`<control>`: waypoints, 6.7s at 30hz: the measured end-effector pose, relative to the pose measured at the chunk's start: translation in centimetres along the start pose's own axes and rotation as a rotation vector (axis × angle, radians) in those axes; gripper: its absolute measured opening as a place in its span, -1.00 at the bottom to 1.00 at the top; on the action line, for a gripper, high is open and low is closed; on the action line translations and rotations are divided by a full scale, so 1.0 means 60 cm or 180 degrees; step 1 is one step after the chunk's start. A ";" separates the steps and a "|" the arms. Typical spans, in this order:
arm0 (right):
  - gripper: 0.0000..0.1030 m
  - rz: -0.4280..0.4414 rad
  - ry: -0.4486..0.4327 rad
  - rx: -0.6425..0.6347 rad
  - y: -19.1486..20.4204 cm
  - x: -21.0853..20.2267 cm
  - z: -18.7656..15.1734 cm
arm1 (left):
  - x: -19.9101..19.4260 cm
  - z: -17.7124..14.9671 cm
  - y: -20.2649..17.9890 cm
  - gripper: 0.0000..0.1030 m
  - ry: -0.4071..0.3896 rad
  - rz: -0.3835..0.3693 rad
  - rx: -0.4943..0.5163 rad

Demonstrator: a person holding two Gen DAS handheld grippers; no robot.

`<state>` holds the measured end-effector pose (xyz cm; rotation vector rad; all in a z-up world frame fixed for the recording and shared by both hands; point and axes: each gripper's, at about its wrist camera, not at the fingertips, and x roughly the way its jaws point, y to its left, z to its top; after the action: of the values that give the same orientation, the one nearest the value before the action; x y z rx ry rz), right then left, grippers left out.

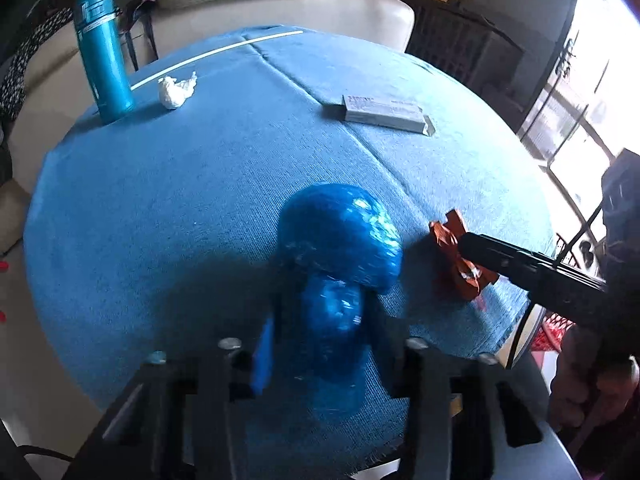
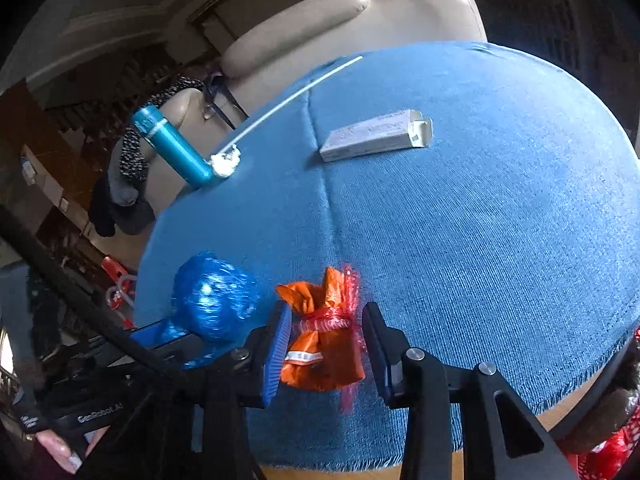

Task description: Collect trash

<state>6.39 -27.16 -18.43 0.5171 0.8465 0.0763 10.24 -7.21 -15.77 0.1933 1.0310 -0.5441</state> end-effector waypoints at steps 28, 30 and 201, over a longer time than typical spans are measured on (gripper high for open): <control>-0.45 0.0138 -0.0542 -0.0119 0.033 -0.114 0.001 | -0.191 -0.001 -0.067 -0.54 -0.1040 0.0807 0.0144; -0.45 0.0165 -0.0611 -0.0125 0.038 -0.131 0.003 | -0.214 -0.001 -0.075 -0.54 -0.1155 0.0818 0.0179; -0.08 -0.0467 0.0428 -0.1322 0.068 0.159 0.185 | 0.027 0.199 0.152 -0.48 -0.0129 0.0606 -0.0385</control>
<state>21.46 -25.60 -17.09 0.0596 0.9669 0.1495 24.65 -4.76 -11.93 0.1708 0.9909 -0.3111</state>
